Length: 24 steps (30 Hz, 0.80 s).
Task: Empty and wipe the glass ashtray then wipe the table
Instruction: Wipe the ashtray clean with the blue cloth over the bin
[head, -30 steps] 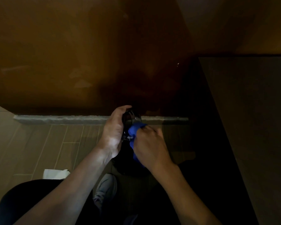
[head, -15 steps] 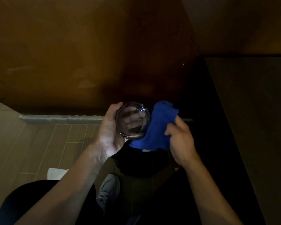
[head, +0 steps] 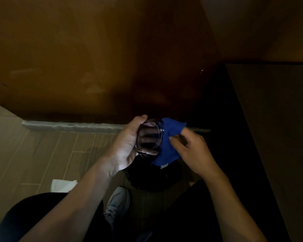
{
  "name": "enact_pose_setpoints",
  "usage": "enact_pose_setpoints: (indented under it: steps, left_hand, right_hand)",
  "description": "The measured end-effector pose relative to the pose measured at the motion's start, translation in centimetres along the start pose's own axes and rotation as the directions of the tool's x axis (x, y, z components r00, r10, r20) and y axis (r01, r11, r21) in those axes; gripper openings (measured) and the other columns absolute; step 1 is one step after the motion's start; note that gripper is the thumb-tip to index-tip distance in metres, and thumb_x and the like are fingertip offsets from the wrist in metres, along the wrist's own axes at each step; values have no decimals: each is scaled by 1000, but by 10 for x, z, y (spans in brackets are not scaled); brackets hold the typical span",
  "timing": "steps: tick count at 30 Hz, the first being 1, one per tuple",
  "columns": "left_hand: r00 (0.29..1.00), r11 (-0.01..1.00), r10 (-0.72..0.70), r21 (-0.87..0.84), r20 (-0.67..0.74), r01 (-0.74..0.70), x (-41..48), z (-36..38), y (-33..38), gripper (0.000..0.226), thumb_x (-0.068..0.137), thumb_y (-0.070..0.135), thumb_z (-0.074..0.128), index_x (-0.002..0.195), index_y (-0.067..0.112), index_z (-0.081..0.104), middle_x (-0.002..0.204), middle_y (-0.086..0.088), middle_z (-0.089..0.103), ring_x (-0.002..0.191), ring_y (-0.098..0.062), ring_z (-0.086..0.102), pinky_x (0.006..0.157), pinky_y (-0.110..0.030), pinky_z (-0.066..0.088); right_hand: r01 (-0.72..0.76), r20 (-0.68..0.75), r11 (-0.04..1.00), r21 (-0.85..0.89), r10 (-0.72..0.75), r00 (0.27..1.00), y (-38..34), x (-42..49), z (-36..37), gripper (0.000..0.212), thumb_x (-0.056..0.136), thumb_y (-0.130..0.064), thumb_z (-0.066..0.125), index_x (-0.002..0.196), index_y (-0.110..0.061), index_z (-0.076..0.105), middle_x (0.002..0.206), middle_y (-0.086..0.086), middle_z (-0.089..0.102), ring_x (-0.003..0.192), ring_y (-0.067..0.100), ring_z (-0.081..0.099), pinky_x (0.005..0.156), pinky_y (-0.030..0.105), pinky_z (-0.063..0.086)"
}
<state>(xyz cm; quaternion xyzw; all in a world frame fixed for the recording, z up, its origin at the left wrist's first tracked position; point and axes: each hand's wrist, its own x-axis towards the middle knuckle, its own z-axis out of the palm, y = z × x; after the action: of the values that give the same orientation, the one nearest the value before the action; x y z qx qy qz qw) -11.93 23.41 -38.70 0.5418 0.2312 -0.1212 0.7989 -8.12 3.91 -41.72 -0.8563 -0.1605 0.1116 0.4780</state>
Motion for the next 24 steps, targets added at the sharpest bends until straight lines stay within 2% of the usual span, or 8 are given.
enact_pose_setpoints:
  steps: [5, 7, 9, 11, 17, 19, 21, 24]
  left_hand:
    - [1000, 1000, 4, -18, -19, -4, -1, 12, -3, 48, 106, 47, 50, 123, 5, 68, 105, -12, 74, 88, -27, 73, 71, -48, 64]
    - [1000, 1000, 16, -11, -24, -16, -2, 17, -6, 41, 106, 45, 50, 117, 11, 71, 101, -10, 76, 82, -22, 74, 63, -42, 64]
    - [1000, 1000, 15, -12, -11, -15, -3, 21, -7, 37, 107, 44, 50, 104, 17, 75, 90, -5, 78, 72, -18, 75, 55, -35, 59]
    - [1000, 1000, -3, -31, -14, 3, -3, 22, -6, 40, 106, 45, 51, 91, 21, 78, 84, -4, 78, 69, -19, 73, 52, -33, 57]
    - [997, 993, -81, -84, -7, 80, -3, 11, 5, 44, 105, 47, 51, 92, 17, 80, 88, -12, 74, 72, -27, 69, 70, -39, 57]
    - [995, 992, -96, -89, -18, 94, -4, 11, 6, 48, 104, 47, 52, 76, 22, 82, 77, -8, 74, 64, -24, 70, 66, -37, 57]
    - [995, 990, -100, -105, -30, 96, -5, 11, 6, 40, 103, 47, 55, 84, 19, 78, 72, -6, 74, 57, -22, 71, 59, -35, 58]
    - [995, 988, -103, -121, -17, 100, -6, 7, 6, 37, 100, 48, 58, 97, 15, 73, 77, -8, 76, 61, -23, 73, 62, -36, 60]
  right_hand:
    - [-112, -28, 992, 63, 114, 993, -4, 3, 7, 5, 99, -28, 65, 103, -25, 67, 91, -11, 67, 84, -3, 64, 69, 14, 52]
    - [-107, -98, 994, -20, 104, 990, -5, 2, 11, 13, 101, -33, 60, 106, -23, 68, 88, -9, 68, 77, 1, 65, 65, 20, 55]
    - [-56, -213, 981, -185, 16, 977, -7, 1, 17, 18, 103, -32, 57, 108, -18, 68, 81, -6, 65, 64, 5, 62, 56, 23, 52]
    - [-6, -298, 952, -307, -90, 950, -10, 0, 26, 18, 103, -27, 56, 102, -13, 66, 75, -7, 56, 56, 6, 53, 47, 12, 40]
    - [131, -323, 839, -529, -341, 883, -10, 5, 37, 17, 98, -20, 60, 94, -8, 71, 75, 0, 67, 58, 8, 59, 58, 5, 34]
    - [132, -351, 899, -418, -294, 889, -11, 4, 37, 11, 98, -16, 65, 91, -11, 71, 69, -2, 65, 53, 8, 56, 49, 8, 35]
    - [96, -342, 984, -148, -142, 929, -11, 4, 35, 13, 100, -20, 63, 89, -19, 71, 66, 1, 65, 58, 16, 59, 47, 19, 40]
    - [-26, -203, 980, 199, 67, 977, -12, 7, 23, 20, 100, -24, 62, 84, -30, 71, 75, -1, 68, 69, 16, 65, 59, 29, 48]
